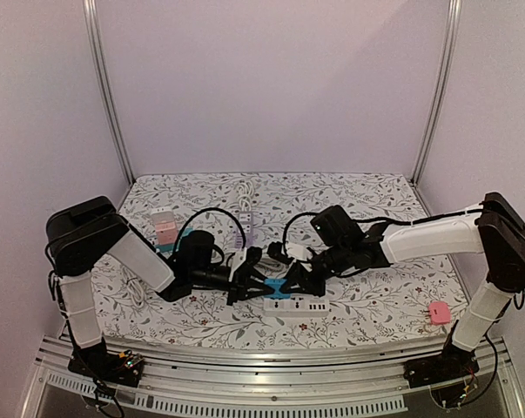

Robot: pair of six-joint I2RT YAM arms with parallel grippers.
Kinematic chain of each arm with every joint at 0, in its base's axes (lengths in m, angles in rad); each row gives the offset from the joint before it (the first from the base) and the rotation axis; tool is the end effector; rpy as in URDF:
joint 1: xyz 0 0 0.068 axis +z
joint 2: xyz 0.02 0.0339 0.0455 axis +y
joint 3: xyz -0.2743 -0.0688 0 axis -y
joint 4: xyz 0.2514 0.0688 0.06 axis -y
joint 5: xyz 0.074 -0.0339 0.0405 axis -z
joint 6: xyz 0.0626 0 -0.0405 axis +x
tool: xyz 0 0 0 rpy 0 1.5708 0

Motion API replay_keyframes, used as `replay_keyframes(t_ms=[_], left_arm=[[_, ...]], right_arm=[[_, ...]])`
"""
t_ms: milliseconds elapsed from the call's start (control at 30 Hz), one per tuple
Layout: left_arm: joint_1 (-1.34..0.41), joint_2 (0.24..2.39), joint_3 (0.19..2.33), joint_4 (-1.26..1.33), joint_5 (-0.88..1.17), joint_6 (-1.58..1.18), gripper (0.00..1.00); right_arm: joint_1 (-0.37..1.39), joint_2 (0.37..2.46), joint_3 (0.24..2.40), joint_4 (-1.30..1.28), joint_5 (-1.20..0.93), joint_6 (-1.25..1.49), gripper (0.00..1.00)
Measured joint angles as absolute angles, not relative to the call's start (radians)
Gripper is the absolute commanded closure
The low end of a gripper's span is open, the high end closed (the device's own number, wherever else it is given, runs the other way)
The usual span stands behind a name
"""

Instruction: Insert the plug

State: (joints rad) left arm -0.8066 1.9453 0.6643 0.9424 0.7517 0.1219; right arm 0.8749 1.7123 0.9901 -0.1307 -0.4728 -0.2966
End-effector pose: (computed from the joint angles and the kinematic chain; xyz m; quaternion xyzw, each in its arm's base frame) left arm 0.2201 -0.2914 0.1052 0.5296 0.5838 -0.4626 0.4058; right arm 0.2168 0.3040 0.1662 -0.5718 0.7130 0.3076 0.2648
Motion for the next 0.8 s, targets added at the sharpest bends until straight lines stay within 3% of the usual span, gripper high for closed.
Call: replay_keyframes(t_ms=[700,800], left_arm=[[-0.798,1.98,0.667,0.922,0.778,0.314,1.0],[-0.797,1.98,0.667,0.921,0.782,0.329,0.97]], right_arm=[[0.926,1.72,0.937,-0.043,-0.348,-0.334,1.0],[0.931,1.716,0.934,-0.043,-0.336,-0.334,0.82]])
